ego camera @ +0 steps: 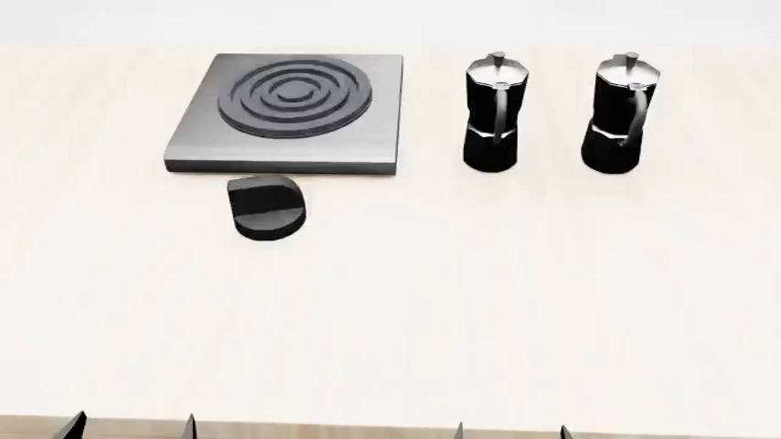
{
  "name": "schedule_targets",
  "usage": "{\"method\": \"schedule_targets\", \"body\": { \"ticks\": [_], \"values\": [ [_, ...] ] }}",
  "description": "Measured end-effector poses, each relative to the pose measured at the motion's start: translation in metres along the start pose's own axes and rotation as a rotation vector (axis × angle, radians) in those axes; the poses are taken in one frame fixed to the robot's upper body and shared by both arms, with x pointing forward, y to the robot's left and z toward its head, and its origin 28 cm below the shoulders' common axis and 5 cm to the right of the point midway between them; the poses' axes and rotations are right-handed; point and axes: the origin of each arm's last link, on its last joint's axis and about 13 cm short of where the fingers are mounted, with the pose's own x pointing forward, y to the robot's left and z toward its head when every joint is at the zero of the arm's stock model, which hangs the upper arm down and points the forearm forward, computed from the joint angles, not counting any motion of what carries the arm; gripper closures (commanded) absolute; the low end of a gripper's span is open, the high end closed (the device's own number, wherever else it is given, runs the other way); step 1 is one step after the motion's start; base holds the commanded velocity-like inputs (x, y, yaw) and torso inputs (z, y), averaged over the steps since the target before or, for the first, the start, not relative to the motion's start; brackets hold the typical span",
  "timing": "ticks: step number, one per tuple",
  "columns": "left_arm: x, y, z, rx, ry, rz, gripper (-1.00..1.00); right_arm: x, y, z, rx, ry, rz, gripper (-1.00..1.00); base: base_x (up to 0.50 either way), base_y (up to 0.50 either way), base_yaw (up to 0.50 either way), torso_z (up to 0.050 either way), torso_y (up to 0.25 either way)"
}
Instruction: Turn off the stove.
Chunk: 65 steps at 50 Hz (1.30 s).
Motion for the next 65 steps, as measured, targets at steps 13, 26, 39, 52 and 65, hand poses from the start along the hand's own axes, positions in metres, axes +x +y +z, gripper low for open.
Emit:
{"method": "schedule_targets", "body": {
  "ticks": [13, 26, 39, 52, 65],
  "values": [
    [-0.001, 0.000, 0.002, -0.004, -0.025, -0.003, -1.00, 0.000, 0.000, 0.002, -0.003, -0.010, -0.007, -1.00, 0.00, 0.00, 0.00, 0.000, 0.000],
    [-0.001, 0.000, 0.005, 0.021, -0.059, 0.007, -1.00, -0.001, 0.000, 0.008, 0.000, -0.023, -0.010, -1.00, 0.00, 0.00, 0.00, 0.000, 0.000],
    [-0.008, 0.002, 0.027, 0.039, -0.160, 0.016, -1.00, -0.008, 0.002, 0.033, -0.018, -0.079, -0.008, -1.00, 0.00, 0.00, 0.00, 0.000, 0.000],
    [-0.018, 0.005, 0.062, 0.091, -0.239, -0.010, -1.00, -0.016, -0.001, 0.064, -0.020, -0.153, -0.015, -1.00, 0.00, 0.00, 0.00, 0.000, 0.000],
    [-0.031, 0.003, 0.093, 0.131, -0.325, -0.030, -1.00, -0.026, -0.003, 0.092, -0.019, -0.238, -0.019, -1.00, 0.00, 0.00, 0.00, 0.000, 0.000]
  ]
}}
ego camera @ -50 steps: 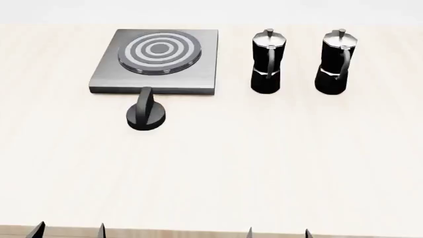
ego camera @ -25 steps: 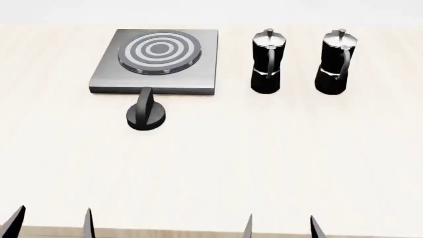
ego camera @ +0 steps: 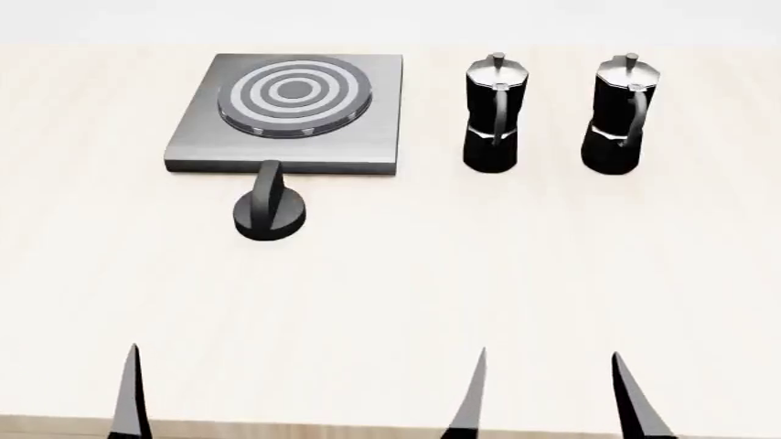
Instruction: Turn off the stove.
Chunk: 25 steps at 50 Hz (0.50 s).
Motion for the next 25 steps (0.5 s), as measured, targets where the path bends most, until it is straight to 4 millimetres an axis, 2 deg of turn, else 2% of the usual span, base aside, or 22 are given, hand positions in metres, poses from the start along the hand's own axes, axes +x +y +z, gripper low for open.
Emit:
{"method": "schedule_targets", "body": {
  "ticks": [14, 25],
  "values": [
    [-0.002, 0.003, 0.027, 0.005, -0.066, 0.003, -1.00, -0.005, -0.003, 0.023, 0.011, -0.076, -0.009, -1.00, 0.00, 0.00, 0.00, 0.000, 0.000],
    [-0.003, 0.004, 0.040, 0.015, -0.103, 0.011, -1.00, -0.007, -0.004, 0.033, 0.015, -0.115, -0.013, -1.00, 0.00, 0.00, 0.00, 0.000, 0.000]
  ]
}}
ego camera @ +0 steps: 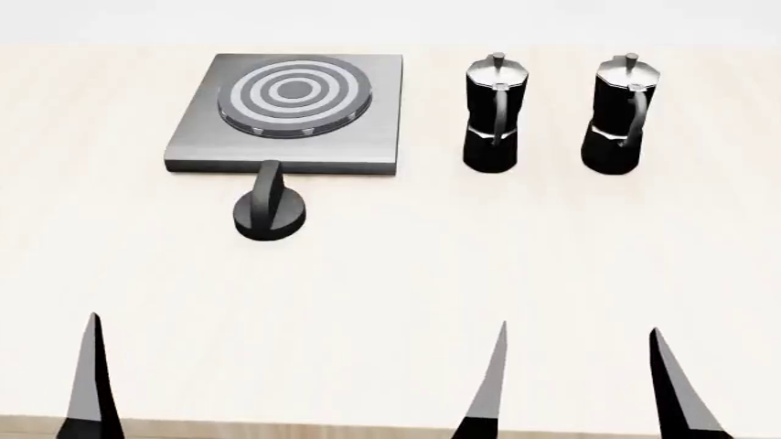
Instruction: Turn off the stove.
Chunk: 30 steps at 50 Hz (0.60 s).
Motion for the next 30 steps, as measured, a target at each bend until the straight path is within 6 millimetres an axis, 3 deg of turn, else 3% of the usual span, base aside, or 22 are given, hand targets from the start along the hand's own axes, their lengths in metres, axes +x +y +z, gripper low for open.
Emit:
{"method": "schedule_targets", "body": {
  "ticks": [14, 30],
  "values": [
    [-0.0009, 0.0008, 0.0055, 0.008, -0.019, 0.008, -1.00, -0.0015, -0.0002, 0.0041, 0.000, -0.019, 0.003, -1.00, 0.02, 0.00, 0.00, 0.000, 0.000],
    [-0.0007, 0.0011, 0.0058, 0.010, -0.020, 0.012, -1.00, -0.0027, 0.0007, 0.0053, -0.001, -0.027, 0.015, -1.00, 0.27, 0.00, 0.00, 0.000, 0.000]
  ]
}}
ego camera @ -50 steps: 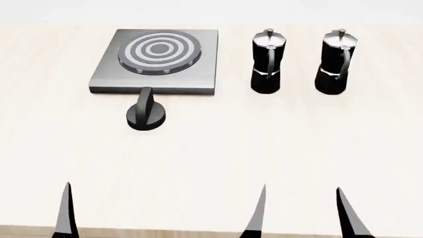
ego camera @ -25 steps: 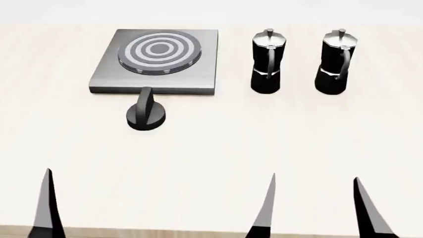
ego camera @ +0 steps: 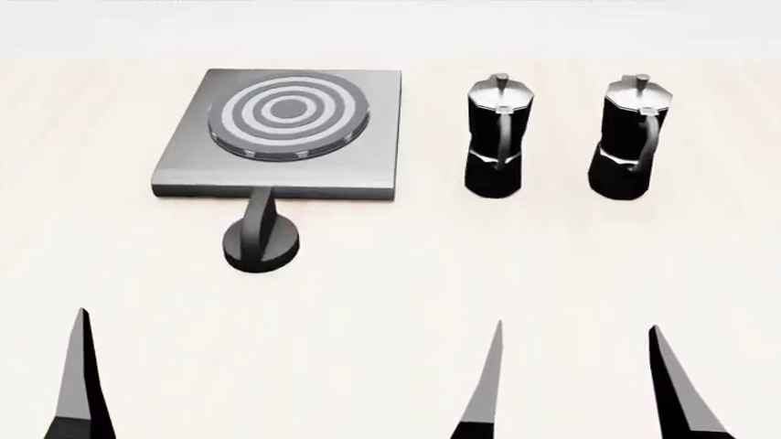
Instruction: Turn off the stove.
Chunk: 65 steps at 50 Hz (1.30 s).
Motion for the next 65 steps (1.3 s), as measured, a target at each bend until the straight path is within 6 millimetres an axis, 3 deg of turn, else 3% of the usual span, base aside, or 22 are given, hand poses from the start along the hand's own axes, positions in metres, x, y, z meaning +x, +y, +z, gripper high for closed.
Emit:
{"method": "schedule_targets", "body": {
  "ticks": [65],
  "values": [
    [-0.0005, 0.0003, -0.0022, -0.005, 0.011, 0.008, -1.00, -0.0001, 0.0003, -0.0021, 0.020, 0.020, 0.011, -1.00, 0.24, 0.00, 0.00, 0.000, 0.000]
  ]
}}
